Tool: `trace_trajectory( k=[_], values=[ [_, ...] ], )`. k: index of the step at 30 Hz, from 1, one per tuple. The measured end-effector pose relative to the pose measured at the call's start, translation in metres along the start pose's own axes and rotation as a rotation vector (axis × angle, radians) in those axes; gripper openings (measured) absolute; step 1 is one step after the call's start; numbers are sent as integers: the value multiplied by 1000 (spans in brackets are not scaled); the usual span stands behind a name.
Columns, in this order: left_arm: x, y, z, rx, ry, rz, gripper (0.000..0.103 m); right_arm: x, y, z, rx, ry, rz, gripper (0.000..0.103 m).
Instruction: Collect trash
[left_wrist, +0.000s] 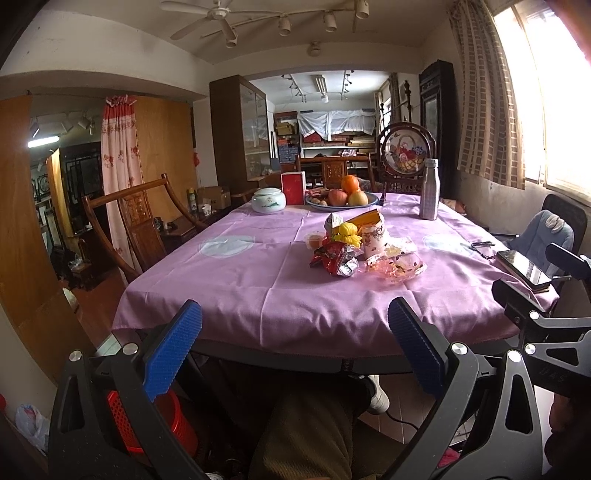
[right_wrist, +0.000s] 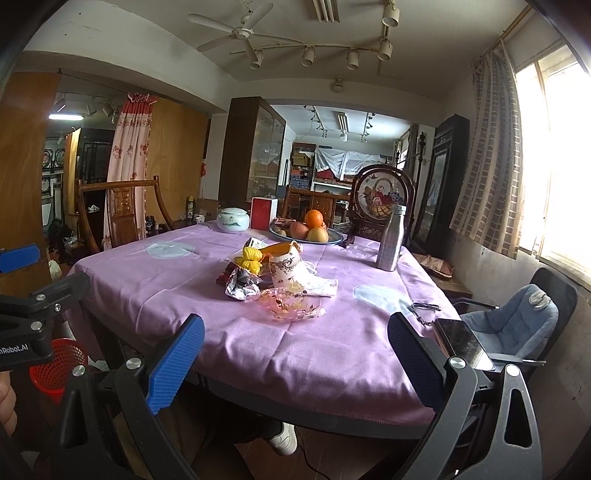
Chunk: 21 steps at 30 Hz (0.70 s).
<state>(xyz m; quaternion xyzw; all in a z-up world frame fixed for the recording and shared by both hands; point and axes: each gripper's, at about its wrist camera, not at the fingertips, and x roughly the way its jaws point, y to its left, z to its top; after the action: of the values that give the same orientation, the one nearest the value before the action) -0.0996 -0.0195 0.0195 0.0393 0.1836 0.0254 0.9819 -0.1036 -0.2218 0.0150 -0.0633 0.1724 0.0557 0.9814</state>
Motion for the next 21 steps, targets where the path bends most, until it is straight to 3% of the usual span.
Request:
trace_trajectory(
  k=[21],
  values=[
    [-3,-4,-1,6,5,6,96,-6,-6,-1,17,-10,-6,97]
  ],
)
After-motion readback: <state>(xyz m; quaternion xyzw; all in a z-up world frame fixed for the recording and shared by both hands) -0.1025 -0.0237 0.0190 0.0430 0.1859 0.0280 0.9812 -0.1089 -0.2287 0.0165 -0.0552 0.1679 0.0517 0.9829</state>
